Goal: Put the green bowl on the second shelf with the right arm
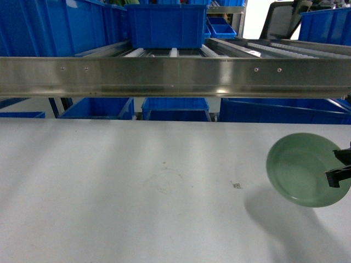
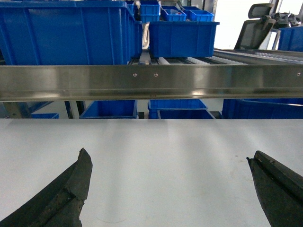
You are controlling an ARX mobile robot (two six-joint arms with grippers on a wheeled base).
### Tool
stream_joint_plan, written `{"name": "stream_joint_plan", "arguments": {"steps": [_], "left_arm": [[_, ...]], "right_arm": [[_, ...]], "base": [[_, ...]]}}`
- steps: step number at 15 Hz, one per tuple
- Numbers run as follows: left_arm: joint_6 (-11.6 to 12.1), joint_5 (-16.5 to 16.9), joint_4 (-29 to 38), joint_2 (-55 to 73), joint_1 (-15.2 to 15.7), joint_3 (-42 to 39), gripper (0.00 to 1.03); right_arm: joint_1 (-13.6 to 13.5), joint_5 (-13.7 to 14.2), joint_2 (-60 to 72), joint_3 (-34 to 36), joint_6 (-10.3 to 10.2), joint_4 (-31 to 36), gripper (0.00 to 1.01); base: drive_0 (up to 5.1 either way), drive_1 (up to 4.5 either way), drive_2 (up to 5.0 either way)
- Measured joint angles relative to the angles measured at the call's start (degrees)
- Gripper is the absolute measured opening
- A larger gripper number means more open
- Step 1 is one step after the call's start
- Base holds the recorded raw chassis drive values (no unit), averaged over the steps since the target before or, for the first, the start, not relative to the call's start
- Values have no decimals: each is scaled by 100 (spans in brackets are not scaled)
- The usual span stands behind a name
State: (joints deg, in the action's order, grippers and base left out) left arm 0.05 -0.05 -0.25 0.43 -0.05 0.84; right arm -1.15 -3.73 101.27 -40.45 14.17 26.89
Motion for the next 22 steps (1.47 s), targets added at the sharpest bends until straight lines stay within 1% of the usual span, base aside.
{"name": "stream_joint_plan", "arguments": {"steps": [4,6,9,13,15,17,22], "left_arm": [[0,0,0,0,0,0,98],[0,0,0,0,0,0,98],[0,0,0,0,0,0,98],[0,0,0,0,0,0,98],[0,0,0,0,0,0,98],[0,0,0,0,0,0,98],[0,-2,0,0,-2,0,98]], "right_arm": [[4,-68,-839,286,-2,118,2],[7,-125,-1412,358,-107,101,2],[66,-216,-2618,361,-350,-219,2],[83,-310,-3676,308,-566,-693,2],[96,-323,-4166,315,-634,-918,2],[203,-365,-4664,358,-734,-1174,2],[151,-407,-4948,560,-815,-1248,2]], "base": [[0,0,0],[0,0,0],[0,0,0],[0,0,0],[0,0,0],[0,0,0],[0,0,0]]}}
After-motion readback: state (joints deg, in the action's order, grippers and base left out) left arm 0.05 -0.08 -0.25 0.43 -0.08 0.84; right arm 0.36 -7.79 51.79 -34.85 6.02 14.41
